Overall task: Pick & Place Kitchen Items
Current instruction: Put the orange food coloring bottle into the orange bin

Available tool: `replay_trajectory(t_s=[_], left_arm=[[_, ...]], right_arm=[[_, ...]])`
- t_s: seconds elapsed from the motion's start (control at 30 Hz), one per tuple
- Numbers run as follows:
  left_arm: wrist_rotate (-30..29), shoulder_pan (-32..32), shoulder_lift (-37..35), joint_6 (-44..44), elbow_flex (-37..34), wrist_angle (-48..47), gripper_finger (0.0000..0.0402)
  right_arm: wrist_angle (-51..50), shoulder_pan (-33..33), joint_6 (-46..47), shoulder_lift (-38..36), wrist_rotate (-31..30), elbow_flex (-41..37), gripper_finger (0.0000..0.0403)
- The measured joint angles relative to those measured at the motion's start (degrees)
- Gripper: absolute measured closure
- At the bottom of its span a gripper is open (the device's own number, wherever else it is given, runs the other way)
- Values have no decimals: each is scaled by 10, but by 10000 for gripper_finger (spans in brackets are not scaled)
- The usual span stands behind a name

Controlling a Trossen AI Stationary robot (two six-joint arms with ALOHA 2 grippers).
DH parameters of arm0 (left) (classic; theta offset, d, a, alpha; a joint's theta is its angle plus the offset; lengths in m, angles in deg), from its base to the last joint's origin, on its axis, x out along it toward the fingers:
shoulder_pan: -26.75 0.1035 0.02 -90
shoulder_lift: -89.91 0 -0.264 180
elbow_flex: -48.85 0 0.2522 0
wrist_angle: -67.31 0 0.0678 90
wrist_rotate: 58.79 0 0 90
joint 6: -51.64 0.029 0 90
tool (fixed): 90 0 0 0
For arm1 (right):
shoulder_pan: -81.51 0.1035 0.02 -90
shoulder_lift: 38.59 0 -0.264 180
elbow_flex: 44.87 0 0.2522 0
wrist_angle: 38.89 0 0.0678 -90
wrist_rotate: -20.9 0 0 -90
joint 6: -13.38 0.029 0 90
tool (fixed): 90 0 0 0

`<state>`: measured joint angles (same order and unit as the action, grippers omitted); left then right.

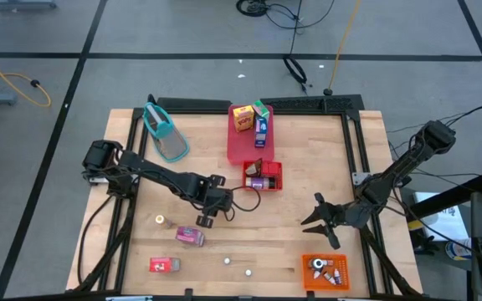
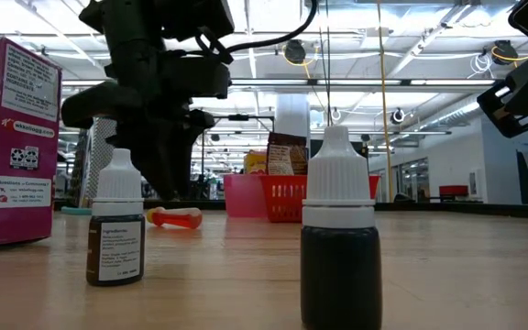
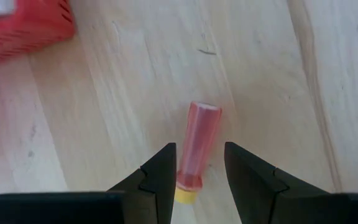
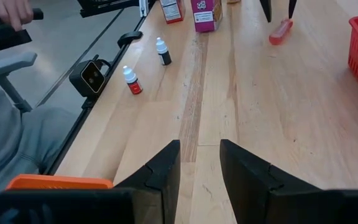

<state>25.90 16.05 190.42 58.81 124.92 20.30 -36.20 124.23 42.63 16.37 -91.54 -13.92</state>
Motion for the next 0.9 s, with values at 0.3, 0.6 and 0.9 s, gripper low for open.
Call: replay_trajectory(t_s=[0.3, 0.6, 0.9], left_arm=[[1, 1, 0, 0, 0, 3, 266], [3, 1, 0, 0, 0, 5, 266], [5, 1, 22, -13, 0, 15, 266]], right_arm=[[0, 0, 0, 0, 0, 0, 298], [0, 0, 0, 0, 0, 0, 298], [2, 0, -2, 0, 0, 0, 298]])
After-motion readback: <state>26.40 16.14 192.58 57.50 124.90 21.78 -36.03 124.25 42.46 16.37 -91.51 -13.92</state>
